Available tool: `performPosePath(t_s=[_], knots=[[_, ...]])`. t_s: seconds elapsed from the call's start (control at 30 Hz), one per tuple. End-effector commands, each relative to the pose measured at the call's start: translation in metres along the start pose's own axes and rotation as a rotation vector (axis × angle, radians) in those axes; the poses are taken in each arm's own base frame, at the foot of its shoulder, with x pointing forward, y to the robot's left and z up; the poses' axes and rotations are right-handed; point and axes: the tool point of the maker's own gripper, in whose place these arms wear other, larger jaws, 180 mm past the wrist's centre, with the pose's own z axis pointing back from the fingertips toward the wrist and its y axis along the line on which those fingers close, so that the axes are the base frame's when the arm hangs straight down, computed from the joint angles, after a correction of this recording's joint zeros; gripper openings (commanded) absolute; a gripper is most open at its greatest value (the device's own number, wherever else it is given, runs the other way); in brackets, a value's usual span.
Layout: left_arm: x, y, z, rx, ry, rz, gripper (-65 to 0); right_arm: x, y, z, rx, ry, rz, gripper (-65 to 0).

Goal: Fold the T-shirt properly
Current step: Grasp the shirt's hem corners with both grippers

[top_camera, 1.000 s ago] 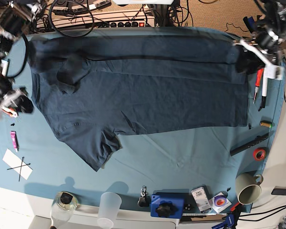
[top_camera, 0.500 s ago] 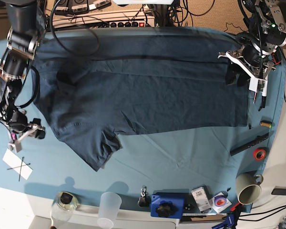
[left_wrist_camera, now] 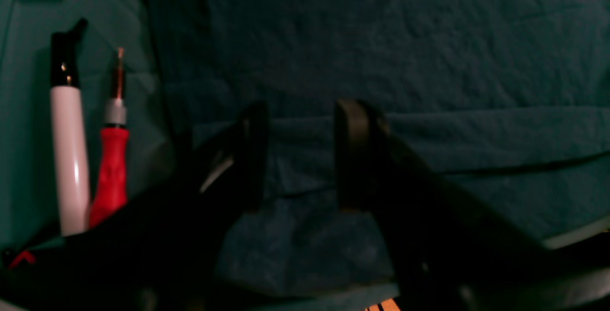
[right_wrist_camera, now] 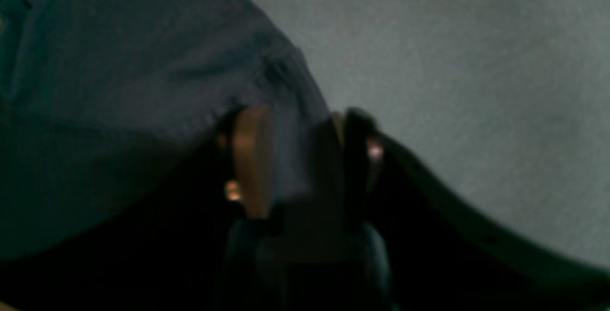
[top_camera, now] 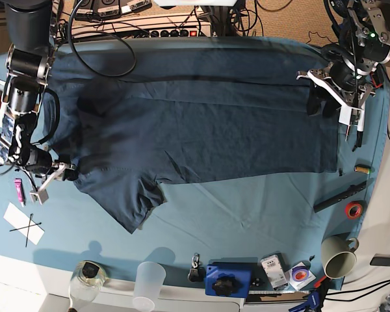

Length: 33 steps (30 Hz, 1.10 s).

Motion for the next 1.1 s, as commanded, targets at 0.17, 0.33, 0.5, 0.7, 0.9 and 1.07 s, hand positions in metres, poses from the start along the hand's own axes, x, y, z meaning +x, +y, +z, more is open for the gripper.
performPosePath(t_s=[0.17, 0.33, 0.5, 0.7, 0.9, 1.07], knots=[[0.013, -0.001, 0.003, -0.006, -0.056, -0.013, -41.3, -0.047, -0.007, 0.004, -0.029, 0.212, -0.039, -65.0], [0.013, -0.001, 0.003, -0.006, -0.056, -0.013, -41.3, -0.032, 0.013, 0.015, 0.049, 0.200, 0.003, -65.0], [0.014, -0.002, 0.003, -0.006, -0.059, -0.011, -41.3, -0.023, 0.039, 0.038, 0.122, 0.172, 0.096, -65.0], [0.014, -0.002, 0.003, -0.011, -0.062, -0.008, -41.3, -0.037, 0.053, 0.069, 0.146, 0.186, 0.209, -65.0], [0.014, -0.003, 0.003, -0.012, -0.062, -0.007, -41.3, -0.049, 0.062, 0.095, 0.136, 0.132, 0.268, -65.0], [0.014, -0.003, 0.003, -0.012, -0.063, -0.007, -41.3, -0.063, 0.056, 0.105, 0.111, 0.125, 0.263, -65.0]])
